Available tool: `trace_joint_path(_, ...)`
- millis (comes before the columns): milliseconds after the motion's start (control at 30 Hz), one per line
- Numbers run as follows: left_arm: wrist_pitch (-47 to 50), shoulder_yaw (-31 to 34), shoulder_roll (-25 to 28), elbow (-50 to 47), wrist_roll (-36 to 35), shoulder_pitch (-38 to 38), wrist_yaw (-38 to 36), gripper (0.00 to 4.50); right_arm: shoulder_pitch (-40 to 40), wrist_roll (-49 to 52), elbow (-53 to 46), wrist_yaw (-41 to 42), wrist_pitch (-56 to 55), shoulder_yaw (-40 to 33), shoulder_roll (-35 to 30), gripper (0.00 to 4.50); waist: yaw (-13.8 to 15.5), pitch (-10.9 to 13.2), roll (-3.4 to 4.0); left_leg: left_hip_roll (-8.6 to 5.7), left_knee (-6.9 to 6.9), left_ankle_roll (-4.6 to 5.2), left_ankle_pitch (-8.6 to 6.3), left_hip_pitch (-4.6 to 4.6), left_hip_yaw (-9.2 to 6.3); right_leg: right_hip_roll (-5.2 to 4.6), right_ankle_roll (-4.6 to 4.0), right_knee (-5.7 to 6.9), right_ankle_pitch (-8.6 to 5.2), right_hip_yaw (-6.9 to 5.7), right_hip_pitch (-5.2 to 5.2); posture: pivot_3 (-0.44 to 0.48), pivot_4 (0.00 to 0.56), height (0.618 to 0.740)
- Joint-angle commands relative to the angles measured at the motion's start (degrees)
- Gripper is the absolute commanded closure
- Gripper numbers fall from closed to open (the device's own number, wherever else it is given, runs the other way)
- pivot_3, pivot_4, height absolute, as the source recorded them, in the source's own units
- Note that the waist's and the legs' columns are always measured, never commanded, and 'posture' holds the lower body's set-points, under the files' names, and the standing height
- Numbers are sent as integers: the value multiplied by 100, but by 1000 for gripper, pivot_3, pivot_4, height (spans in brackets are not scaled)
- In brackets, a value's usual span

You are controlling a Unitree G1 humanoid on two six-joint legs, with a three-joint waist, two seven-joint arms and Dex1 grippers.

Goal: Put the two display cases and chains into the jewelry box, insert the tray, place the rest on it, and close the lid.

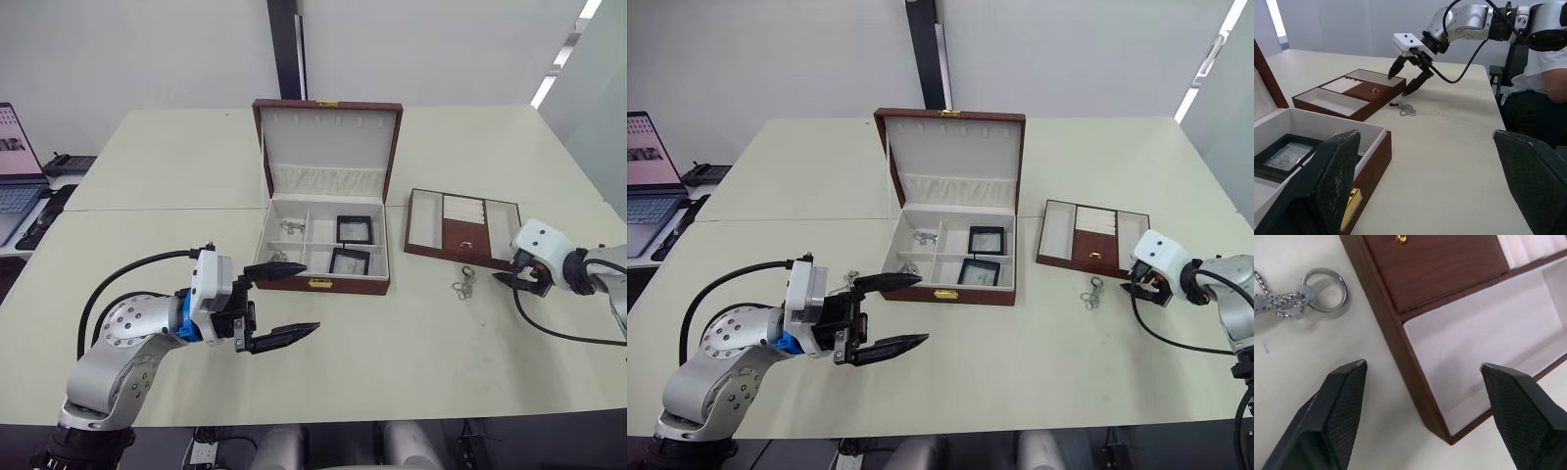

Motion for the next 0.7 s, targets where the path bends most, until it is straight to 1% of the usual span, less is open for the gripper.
trace_joint_path(33, -79, -29, -39, -115, 7, -49, 34, 0, 11, 73, -130, 38, 131, -67, 16, 1503, 1, 0, 0, 0, 0, 0, 0, 0, 0, 0, 0, 0, 0, 0, 0, 0, 150, 740)
trace_joint_path(100, -80, -40, -48, -119, 18, -49, 55, 0, 79, 94, -152, 42, 155, -82, 53, 2186, 1, 0, 0, 0, 0, 0, 0, -1, -1, 0, 0, 0, 0, -1, 0, 0, 150, 740)
trace_joint_path(133, -76, -44, -50, -120, 19, -53, 63, 0, 87, 104, -162, 43, 153, -87, 63, 2403, 1, 0, 0, 0, 1, 0, 0, -1, -1, 0, 0, 0, 0, 0, 0, 0, 150, 740)
trace_joint_path(167, -73, -47, -51, -122, 21, -55, 69, 0, 88, 116, -174, 40, 162, -101, 71, 2727, 1, 0, 0, 0, 0, 0, 0, -1, 0, 0, 0, 0, 0, 0, 0, 0, 150, 740)
trace_joint_path(200, -69, -49, -51, -127, 21, -55, 73, 0, 92, 125, -187, 40, 168, -114, 73, 2863, 1, 0, 0, 0, 0, 0, 0, -1, -1, 0, 0, 0, 0, 0, 0, 0, 150, 740)
trace_joint_path(267, -61, -64, -59, -121, 27, -65, 82, 0, 126, 145, -224, 52, 170, -143, 65, 3375, 1, 0, 0, 0, 0, 0, 0, -1, -2, 0, 0, 0, 0, -2, 0, 0, 150, 740)
trace_joint_path(433, -56, -72, -57, -81, 37, -106, 96, 0, 404, 320, -464, 174, 196, -305, -5, 4435, 6, 0, 0, 0, 1, 0, 0, -1, -3, 0, 0, 0, 0, -2, 2, 0, 150, 740)
trace_joint_path(700, -16, -83, -37, -54, 27, -183, 120, 0, 525, 801, -789, 321, 717, -722, -135, 4471, 6, 0, 0, 0, 1, 1, 0, -1, -3, 0, 0, 0, 0, -2, 1, 0, 150, 740)
